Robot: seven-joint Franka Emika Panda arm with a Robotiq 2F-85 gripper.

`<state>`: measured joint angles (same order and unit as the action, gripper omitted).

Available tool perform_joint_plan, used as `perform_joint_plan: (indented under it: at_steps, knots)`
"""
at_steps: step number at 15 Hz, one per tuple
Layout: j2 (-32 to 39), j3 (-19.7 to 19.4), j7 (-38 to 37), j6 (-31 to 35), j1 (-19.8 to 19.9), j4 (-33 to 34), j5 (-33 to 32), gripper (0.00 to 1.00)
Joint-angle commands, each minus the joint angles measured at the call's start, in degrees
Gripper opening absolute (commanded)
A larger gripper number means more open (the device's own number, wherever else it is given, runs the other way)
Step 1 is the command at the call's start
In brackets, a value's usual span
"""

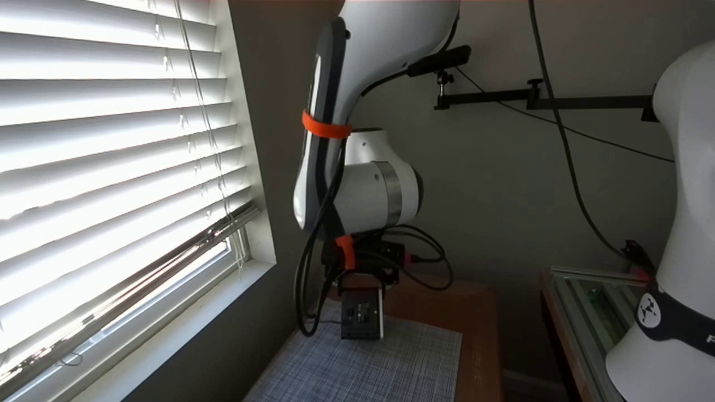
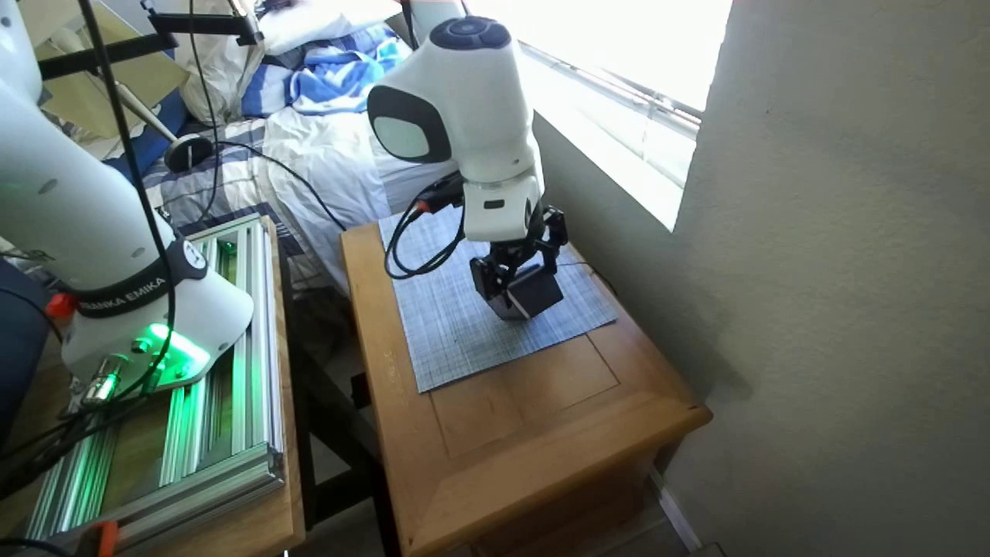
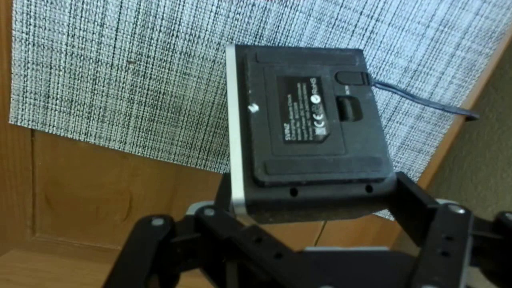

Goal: Lift the alarm clock and put it up straight

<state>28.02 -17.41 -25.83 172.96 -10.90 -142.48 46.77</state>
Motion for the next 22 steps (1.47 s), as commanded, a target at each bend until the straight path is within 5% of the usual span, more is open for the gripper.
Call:
perform_joint_plan:
  at_steps: [1,11,22]
  knots:
    - [0.5,-6.3,-6.5,6.6,-9.8,-3.7,-1.7,0.68]
    - [7.6,-17.1,-13.2,11.3,-26.8,-4.1,1.0,0.68]
    - [15.5,-22.1,-20.7,9.9,-37.8,-2.3,1.3,0.68]
